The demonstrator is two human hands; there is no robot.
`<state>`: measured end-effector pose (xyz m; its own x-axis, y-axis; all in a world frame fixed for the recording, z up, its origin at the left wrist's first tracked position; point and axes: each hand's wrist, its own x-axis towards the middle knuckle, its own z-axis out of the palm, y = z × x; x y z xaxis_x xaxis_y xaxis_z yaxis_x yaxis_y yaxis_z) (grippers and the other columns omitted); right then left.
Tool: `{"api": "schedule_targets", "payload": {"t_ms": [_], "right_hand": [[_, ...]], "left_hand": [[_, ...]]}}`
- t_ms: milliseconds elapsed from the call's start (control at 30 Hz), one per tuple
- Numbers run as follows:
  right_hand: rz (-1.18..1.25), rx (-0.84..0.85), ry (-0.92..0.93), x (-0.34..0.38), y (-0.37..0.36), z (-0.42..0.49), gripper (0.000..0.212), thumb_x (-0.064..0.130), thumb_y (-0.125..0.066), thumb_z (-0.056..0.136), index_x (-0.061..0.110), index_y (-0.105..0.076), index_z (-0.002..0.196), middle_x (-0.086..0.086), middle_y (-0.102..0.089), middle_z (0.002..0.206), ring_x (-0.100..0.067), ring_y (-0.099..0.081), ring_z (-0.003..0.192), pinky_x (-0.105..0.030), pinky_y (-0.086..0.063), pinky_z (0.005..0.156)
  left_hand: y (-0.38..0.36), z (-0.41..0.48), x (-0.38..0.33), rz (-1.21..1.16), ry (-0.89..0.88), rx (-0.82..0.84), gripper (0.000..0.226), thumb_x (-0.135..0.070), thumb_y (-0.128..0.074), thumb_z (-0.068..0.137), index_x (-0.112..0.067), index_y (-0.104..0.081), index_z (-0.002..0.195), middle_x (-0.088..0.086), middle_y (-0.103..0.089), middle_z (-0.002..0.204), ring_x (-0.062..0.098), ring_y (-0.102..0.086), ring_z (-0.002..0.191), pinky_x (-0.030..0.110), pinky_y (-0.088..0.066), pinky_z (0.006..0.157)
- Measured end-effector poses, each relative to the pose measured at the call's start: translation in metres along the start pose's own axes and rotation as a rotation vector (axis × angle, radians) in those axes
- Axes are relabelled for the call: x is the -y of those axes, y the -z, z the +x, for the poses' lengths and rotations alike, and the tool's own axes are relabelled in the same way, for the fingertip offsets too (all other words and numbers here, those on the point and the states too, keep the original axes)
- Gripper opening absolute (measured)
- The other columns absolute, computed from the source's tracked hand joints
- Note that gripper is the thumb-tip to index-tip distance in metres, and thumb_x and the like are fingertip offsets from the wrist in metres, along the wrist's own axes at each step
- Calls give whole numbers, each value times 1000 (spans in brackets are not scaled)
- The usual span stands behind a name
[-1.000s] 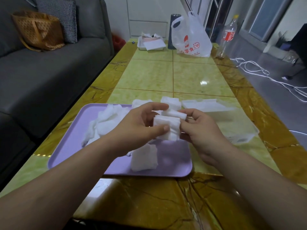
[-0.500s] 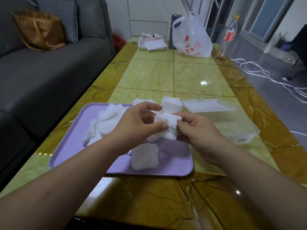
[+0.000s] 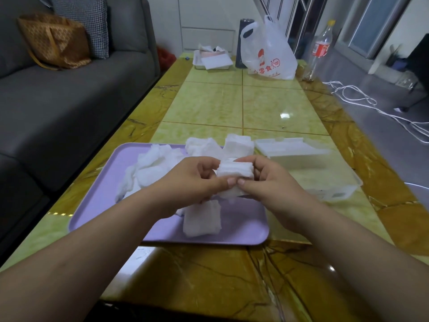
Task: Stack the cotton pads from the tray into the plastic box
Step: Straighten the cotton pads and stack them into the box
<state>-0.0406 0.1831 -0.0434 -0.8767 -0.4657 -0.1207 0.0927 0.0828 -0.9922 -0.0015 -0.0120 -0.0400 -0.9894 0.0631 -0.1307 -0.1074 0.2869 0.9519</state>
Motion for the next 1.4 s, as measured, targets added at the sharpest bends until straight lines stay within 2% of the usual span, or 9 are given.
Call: {"api": "schedule_targets", "payload": {"t_ms": [100,233,467,633,767,867,967,1167,1400], "right_hand": [[-46,-24,-21,-4,-7,2,38,-7,-54,97,21,-58,123,-16,-67,122,-31,-67,115,-50,-54,102],[-116,-23,-12,-10,-18,1,50,3,-55,98,31,-46,139,-5,-64,125,-23,-65,118,-49,-51,107],[-198,-213,51,-11,-20,-7,25,30,-65,85,33,-64,110,5,-74,109,-18,-70,104,-51,-58,95],[-346,-242,7,-20,-15,-9,15,26,-66,93,29,-60,107,3,-70,103,-15,-67,96,-38,-58,83],[-404,-243,8,-23,-15,-8,17,29,-64,95,29,-57,111,7,-67,103,-10,-64,95,-30,-52,76],[-418,-248,1,-24,-13,-10,18,30,-63,96,27,-58,113,7,-67,101,-8,-63,94,-28,-49,72],[-432,-265,-7,-26,-15,-11,20,32,-63,97,25,-58,115,7,-67,101,-8,-63,93,-30,-52,74],[-440,-300,29,-31,-16,-11,23,31,-65,96,23,-58,116,7,-67,101,-7,-63,92,-27,-49,73],[-355,-335,44,-37,-20,-7,20,28,-66,95,23,-59,113,6,-68,101,-9,-64,92,-24,-46,69]], "left_hand": [[-2,0,0,8,-30,-3,24,-28,-79,89,-19,-72,110,9,-67,72,18,-61,63,29,-47,58],[-2,-5,0,143,-115,-38,16,-16,-72,94,-20,-71,109,12,-73,81,17,-70,66,19,-48,58],[16,-21,8,586,-156,-65,46,-20,-73,87,-28,-60,131,-11,-70,88,6,-66,77,23,-52,72],[21,-29,20,779,-72,7,42,-35,-77,83,-31,-65,122,-19,-61,98,0,-61,86,11,-46,70],[21,-28,14,720,-4,112,58,-43,-82,79,-36,-59,131,-19,-63,110,7,-63,102,24,-52,89],[18,-26,8,780,14,153,64,-43,-83,77,-37,-56,135,-17,-62,112,9,-62,103,25,-50,88],[15,-24,6,785,-16,133,57,-42,-85,75,-39,-61,127,-19,-59,100,7,-60,94,24,-48,79],[15,-21,8,788,-127,31,35,-39,-84,76,-33,-73,109,-13,-65,104,10,-61,97,34,-54,87],[20,-18,11,702,-262,-80,9,-21,-82,80,-27,-77,84,-7,-68,93,6,-62,86,25,-50,74]]}}
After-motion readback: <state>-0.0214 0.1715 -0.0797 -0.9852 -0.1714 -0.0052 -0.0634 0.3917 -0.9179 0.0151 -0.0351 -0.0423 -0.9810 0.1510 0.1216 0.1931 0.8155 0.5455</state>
